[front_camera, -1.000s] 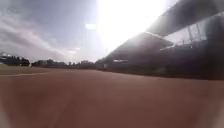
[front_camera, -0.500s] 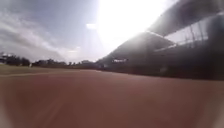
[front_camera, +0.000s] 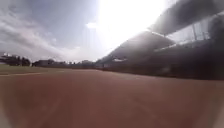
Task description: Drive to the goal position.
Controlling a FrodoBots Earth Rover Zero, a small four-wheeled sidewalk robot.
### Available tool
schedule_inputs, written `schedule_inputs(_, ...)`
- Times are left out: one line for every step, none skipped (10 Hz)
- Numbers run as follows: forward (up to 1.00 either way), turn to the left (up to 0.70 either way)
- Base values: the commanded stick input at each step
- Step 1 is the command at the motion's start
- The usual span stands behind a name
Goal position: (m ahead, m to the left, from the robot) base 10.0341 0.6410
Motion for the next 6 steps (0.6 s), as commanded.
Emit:
schedule_inputs(0.70,0.00)
schedule_inputs(0.70,0.00)
schedule_inputs(0.70,0.00)
schedule_inputs(0.70,0.00)
schedule_inputs(0.70,0.00)
schedule_inputs(0.70,0.00)
